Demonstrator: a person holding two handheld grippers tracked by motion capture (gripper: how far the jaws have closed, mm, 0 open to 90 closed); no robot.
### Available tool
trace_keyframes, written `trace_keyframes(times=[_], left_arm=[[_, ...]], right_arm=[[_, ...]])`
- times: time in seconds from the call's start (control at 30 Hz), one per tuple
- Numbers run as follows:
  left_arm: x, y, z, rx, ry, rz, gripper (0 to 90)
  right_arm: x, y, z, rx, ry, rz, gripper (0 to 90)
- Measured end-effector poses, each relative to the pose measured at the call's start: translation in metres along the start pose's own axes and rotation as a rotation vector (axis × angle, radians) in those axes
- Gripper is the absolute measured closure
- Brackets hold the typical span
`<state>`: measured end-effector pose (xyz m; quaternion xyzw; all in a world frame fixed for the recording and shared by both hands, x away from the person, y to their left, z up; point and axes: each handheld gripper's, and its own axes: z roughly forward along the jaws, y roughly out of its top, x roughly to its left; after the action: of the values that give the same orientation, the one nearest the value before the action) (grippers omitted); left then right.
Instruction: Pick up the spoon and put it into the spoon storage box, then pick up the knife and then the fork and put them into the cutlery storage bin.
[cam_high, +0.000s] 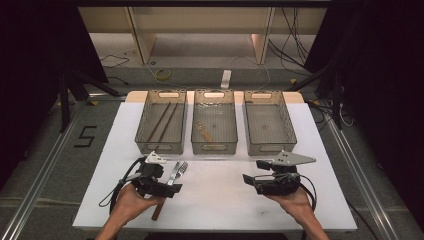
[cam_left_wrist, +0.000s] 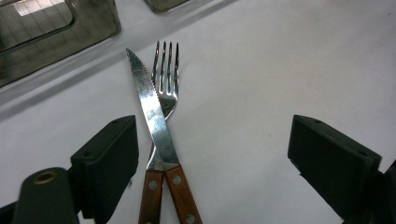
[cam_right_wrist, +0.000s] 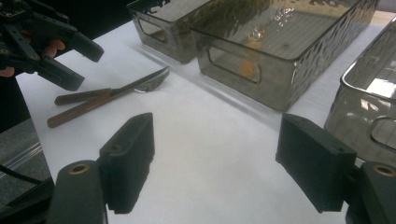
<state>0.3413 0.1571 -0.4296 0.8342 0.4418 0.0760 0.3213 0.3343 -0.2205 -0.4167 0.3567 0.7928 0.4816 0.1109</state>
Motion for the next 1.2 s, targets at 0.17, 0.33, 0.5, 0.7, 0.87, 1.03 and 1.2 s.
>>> trace_keyframes(times=[0.17,0.33,0.5,0.7,0.87,1.03,1.2], left_arm=[[-0.002,-0.002,0.001,0.032,0.003,0.002,16.2],[-0.005,-0.003,0.002,0.065,-0.002,0.010,16.4],[-0.007,-0.004,0.004,0.107,-0.008,0.017,16.5],[-0.012,-0.008,0.006,0.145,-0.006,0.028,16.9],[-0.014,-0.010,0.007,0.183,0.000,0.036,18.0],[-0.013,-0.013,0.010,0.221,0.015,0.043,19.8],[-0.015,-0.016,0.010,0.243,0.034,0.051,23.2]], right_arm=[[0.000,-0.004,-0.002,0.002,-0.006,0.002,27.7],[0.001,-0.009,-0.003,0.012,-0.010,0.003,27.4],[0.002,-0.010,-0.004,0.015,-0.016,0.001,27.3],[0.003,-0.012,-0.006,0.013,-0.022,0.003,26.0],[0.003,-0.015,-0.007,0.025,-0.024,0.004,24.5],[0.002,-0.016,-0.007,0.031,-0.023,0.008,24.5],[0.003,-0.017,-0.008,0.036,-0.026,0.004,24.5]])
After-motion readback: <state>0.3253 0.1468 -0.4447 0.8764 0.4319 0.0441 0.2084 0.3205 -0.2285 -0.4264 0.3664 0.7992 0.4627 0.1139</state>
